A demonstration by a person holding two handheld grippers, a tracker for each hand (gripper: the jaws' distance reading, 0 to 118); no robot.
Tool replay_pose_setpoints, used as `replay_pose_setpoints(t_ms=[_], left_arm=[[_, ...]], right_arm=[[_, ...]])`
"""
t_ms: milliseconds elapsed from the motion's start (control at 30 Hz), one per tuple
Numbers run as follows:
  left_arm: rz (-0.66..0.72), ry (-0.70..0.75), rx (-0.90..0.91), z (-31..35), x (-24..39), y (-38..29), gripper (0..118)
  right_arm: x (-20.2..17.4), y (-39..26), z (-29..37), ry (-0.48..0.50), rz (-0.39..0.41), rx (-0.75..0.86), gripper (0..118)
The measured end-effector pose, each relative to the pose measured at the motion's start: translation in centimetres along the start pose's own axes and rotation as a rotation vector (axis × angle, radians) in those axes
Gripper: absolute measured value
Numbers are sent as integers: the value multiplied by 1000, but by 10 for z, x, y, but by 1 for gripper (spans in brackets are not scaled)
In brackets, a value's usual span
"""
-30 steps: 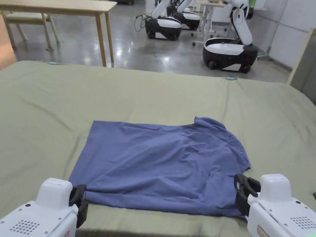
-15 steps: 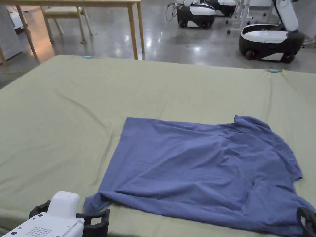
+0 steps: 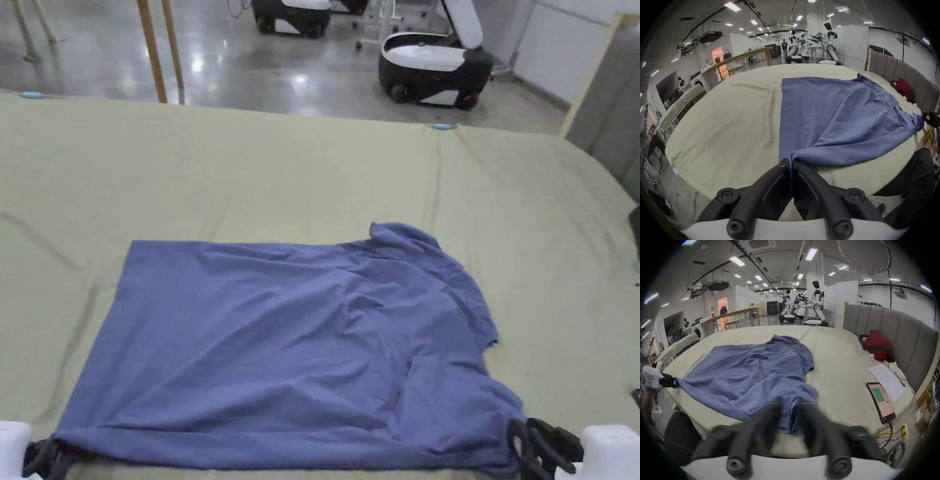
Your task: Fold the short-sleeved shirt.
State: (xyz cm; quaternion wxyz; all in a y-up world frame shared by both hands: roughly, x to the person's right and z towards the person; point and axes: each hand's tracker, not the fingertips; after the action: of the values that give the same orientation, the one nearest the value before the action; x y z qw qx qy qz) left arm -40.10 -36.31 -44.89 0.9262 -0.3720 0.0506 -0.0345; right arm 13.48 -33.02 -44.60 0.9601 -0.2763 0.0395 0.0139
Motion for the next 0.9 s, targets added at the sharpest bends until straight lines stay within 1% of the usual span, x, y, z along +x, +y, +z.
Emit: replay_pose_setpoints(t_ms=[33,67,100,133,167,200,233,267,300,333,367,400,433,500,567,600,633,700,767,900], left_arm=[[-21,17,6,3,-1,1,1],[-16,2,8,4,0,3,1],[-11,-4,4,4,0,4,1],[-11,0,5,5,1,4,1],[21,-35,-6,5,4,3,1],[23,-34,-7,2,2,3,1],[27,-36,-8,2,2,3,1],[33,-39,-8,2,2,3,1],[41,-47,-10,2,4,3,1],[41,-46,-13,2,5,3,1],[41,-44,-16,1,6,2,1],[44,-51,-19,1,7,2,1],[46,-49,-20,2,10,2,1],[35,-30,-15,9,13,5,1],[18,-14,28,22,15,19,1],[16,-30,46,17,7,23,1],[19,-41,56,18,5,35,1],[14,-39,103,18,5,65,1],[-9,-36,154,14,5,101,1],[-5,-68,134,-19,6,165,1]], right_arm=[[5,0,-1,21,-22,-3,118],[9,-1,-7,51,-36,-42,118],[10,-4,-9,51,-15,-56,117],[15,1,-21,50,-12,-43,117],[15,4,-30,43,19,-84,117],[14,6,-38,12,40,-96,117],[13,6,-47,-2,49,-90,112],[10,-13,-37,2,47,-104,91],[12,-16,-41,8,33,-131,17],[15,-19,-45,5,2,-150,6],[17,-21,-49,-12,-38,-158,6],[19,-19,-52,18,-84,-149,6],[20,-19,-49,40,-105,-146,6],[17,-14,-38,21,-89,-107,6],[13,3,-28,30,-77,-73,6],[11,12,-25,31,-62,-56,6],[10,23,-23,26,-34,-21,6],[8,48,-26,36,-10,31,6],[8,79,-37,44,-5,51,6],[7,128,-78,36,47,69,6]])
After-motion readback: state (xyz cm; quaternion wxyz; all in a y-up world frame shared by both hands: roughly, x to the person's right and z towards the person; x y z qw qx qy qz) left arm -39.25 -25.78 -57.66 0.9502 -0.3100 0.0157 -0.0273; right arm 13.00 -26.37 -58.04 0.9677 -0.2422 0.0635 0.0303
